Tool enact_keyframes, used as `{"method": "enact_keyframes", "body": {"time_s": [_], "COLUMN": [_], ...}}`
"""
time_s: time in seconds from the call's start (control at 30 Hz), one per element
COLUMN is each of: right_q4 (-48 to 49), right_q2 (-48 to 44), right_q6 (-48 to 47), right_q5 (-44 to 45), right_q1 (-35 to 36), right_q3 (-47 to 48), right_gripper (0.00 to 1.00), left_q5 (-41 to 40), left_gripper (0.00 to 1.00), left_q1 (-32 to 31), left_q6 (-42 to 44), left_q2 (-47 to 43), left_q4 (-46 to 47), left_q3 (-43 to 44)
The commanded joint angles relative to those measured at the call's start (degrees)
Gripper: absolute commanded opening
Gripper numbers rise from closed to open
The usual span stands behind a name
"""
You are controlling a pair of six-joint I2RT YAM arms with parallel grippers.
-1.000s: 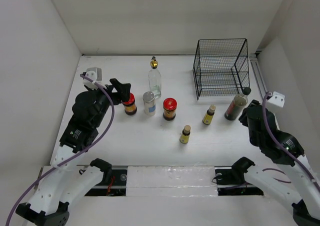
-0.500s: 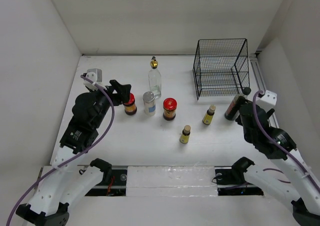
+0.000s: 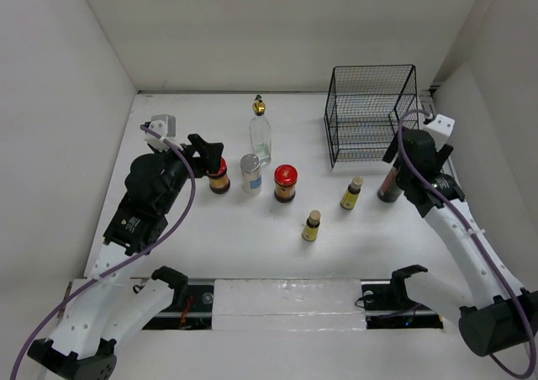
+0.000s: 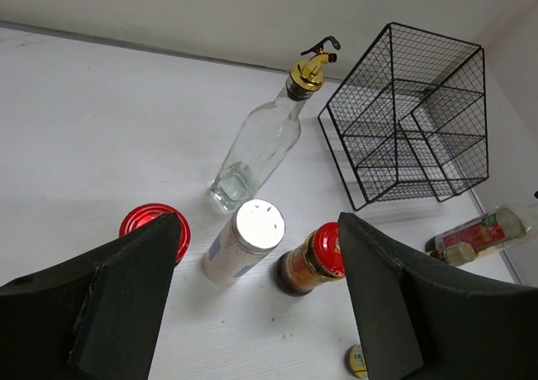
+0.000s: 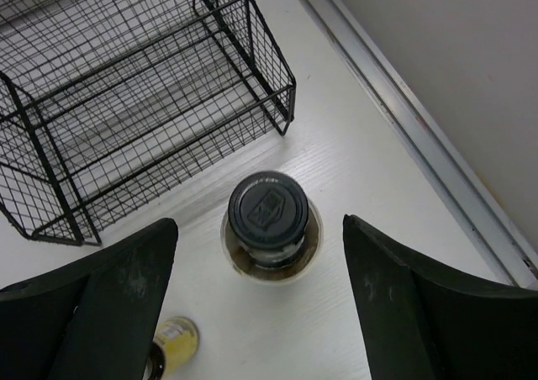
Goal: Organize the condiment bottles
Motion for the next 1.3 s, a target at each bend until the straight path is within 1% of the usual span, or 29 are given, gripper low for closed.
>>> {"method": "enact_keyframes", "body": {"time_s": [0.0, 0.03, 0.1, 0.13, 0.27, 0.43, 0.57, 0.7, 0.8, 0.83, 0.9, 1.0, 1.07, 1.2, 1.27], "right_q4": [8.59, 8.60, 11.67, 12.28, 12.99, 11.50, 12.64, 12.64, 13.34, 13.34, 14.92, 14.23, 14.22, 15.10, 14.22], "right_q2": [0.94, 0.95, 1.56, 2.09, 2.62, 1.92, 0.77, 0.77, 1.30, 1.91, 2.61, 4.02, 4.73, 5.34, 4.73], "right_q6": [-2.82, -3.34, -3.87, -4.48, -4.49, -3.27, -3.26, -2.47, -2.47, -2.47, -3.16, -3.17, -3.17, -3.17, -2.56], "right_q5": [-6.40, -6.41, -8.15, -11.12, -11.86, -11.07, -11.07, -9.31, -9.31, -8.00, -7.99, -7.46, -6.93, -6.93, -5.01], "right_q1": [-3.21, -4.70, -6.20, -7.43, -7.44, -7.44, -7.44, -8.05, -8.67, -8.67, -8.67, -9.20, -9.20, -9.20, -8.68], "right_q3": [2.46, 2.46, 1.67, 1.15, 0.62, -1.22, -3.95, -4.48, -3.87, -3.87, -3.26, -2.03, -2.02, -2.64, -2.64], "right_gripper": [0.85, 0.81, 0.77, 0.75, 0.72, 0.72, 0.72, 0.72, 0.65, 0.64, 0.64, 0.64, 0.56, 0.46, 0.42], "left_q5": [0.73, 0.73, 1.26, 1.26, 1.26, 1.79, 2.48, 3.01, 3.02, 3.02, 3.02, 5.03, 5.04, 5.04, 5.04], "left_gripper": [0.71, 0.71, 0.71, 0.71, 0.71, 0.70, 0.70, 0.70, 0.70, 0.70, 0.70, 0.70, 0.70, 0.70, 0.70], "left_q1": [-0.12, -0.12, -0.12, -0.12, -0.12, -0.12, -0.12, -0.12, -0.12, -0.12, -0.12, -0.12, -0.12, -0.12, -0.12], "left_q6": [-0.43, -0.43, -0.43, -0.43, -0.43, -0.43, -0.43, -0.43, -0.43, -0.43, 0.09, 0.10, 0.10, 0.63, 0.63], "left_q2": [-0.82, -0.82, -0.30, -0.30, -0.30, -0.30, -0.30, 0.40, 0.41, 0.41, 0.41, 0.41, 0.41, 0.41, 0.41], "left_q4": [2.68, 2.68, 2.68, 2.68, 2.68, 2.68, 2.68, 3.21, 3.21, 3.21, 3.21, 3.74, 3.74, 3.74, 3.74], "left_q3": [-0.08, -0.08, -0.08, -0.08, -0.08, -0.08, -0.08, -0.08, -0.08, -0.08, -0.08, -0.08, -0.08, -0.08, -0.08]}}
